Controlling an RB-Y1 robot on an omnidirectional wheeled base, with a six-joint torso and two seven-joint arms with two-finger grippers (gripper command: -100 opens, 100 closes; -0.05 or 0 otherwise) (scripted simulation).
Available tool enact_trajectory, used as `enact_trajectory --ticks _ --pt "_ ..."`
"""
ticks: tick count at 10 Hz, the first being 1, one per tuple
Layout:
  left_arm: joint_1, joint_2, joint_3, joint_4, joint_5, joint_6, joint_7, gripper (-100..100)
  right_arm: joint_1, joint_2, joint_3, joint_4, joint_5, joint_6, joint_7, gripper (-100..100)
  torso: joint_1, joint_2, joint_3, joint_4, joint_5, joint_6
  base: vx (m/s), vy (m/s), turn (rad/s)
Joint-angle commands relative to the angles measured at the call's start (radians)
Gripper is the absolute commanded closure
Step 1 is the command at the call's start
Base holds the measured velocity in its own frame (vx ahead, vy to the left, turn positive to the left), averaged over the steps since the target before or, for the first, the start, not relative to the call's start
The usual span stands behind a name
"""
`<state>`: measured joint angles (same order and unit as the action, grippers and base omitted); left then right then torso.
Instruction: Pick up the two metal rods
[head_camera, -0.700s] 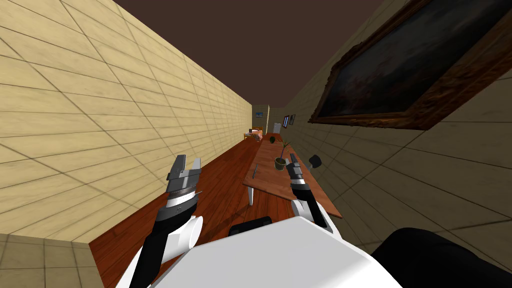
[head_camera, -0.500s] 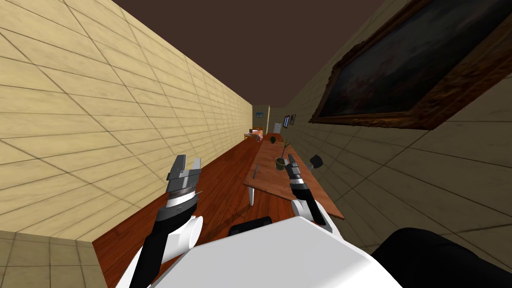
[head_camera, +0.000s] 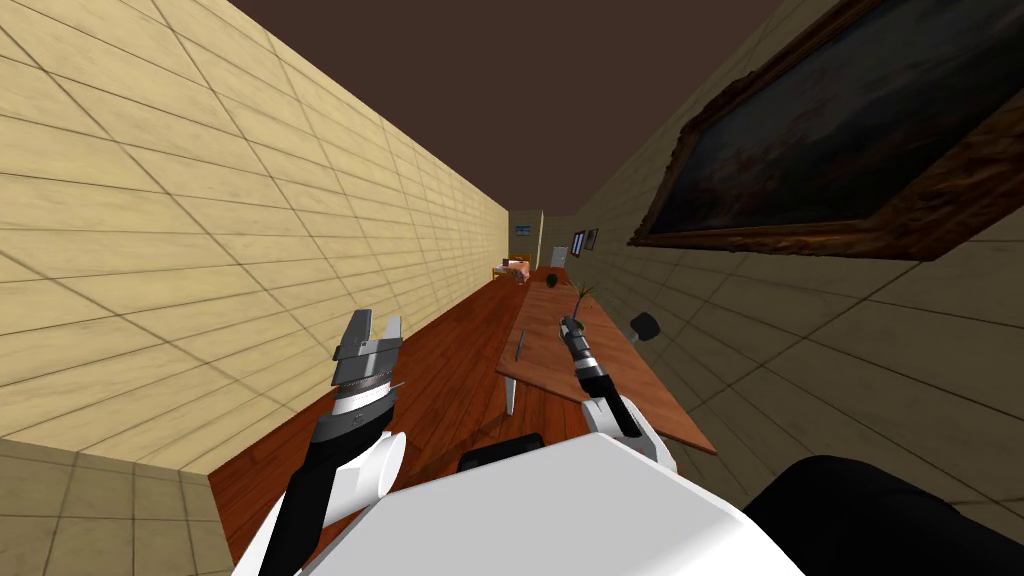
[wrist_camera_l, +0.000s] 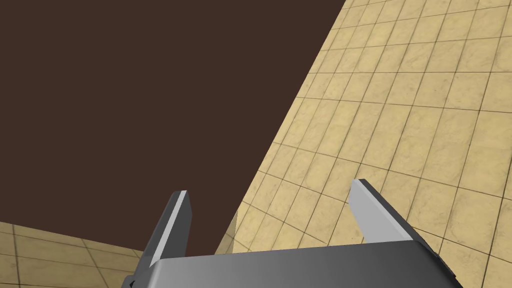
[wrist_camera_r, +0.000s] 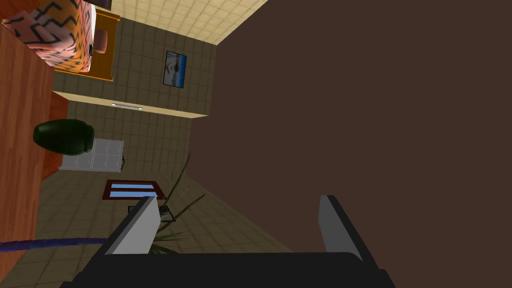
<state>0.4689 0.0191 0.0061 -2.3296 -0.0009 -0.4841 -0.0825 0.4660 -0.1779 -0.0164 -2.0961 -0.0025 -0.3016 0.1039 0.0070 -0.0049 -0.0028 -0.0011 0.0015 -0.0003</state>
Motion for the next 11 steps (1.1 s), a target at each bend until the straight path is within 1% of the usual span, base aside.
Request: enact_trajectory --ticks 1,9,10,11 --pt "0.000 0.000 0.000 0.000 0.000 0.000 0.000 0 -0.016 -0.028 0.011 0.042 -0.006 0.030 0.019 -100 0.000 0.000 0.000 0.000 0.000 0.000 0.052 0.119 0.050" --pt "0.000 0.000 0.000 0.000 0.000 0.000 0.000 0 -0.097 -0.169 0.075 0.272 -0.041 0.187 0.122 -100 0.000 0.001 0.001 0.000 0.000 0.000 0.060 0.110 0.052" --pt "0.000 0.000 0.000 0.000 0.000 0.000 0.000 0 -0.097 -0.169 0.075 0.280 -0.041 0.187 0.122 -100 0.000 0.001 0.000 0.000 0.000 0.000 0.054 0.077 0.014" --pt "0.000 0.000 0.000 0.000 0.000 0.000 0.000 0 -0.109 -0.189 0.083 0.314 -0.046 0.208 0.135 -100 -0.002 0.001 0.001 0.000 0.000 0.000 0.052 0.070 0.031"
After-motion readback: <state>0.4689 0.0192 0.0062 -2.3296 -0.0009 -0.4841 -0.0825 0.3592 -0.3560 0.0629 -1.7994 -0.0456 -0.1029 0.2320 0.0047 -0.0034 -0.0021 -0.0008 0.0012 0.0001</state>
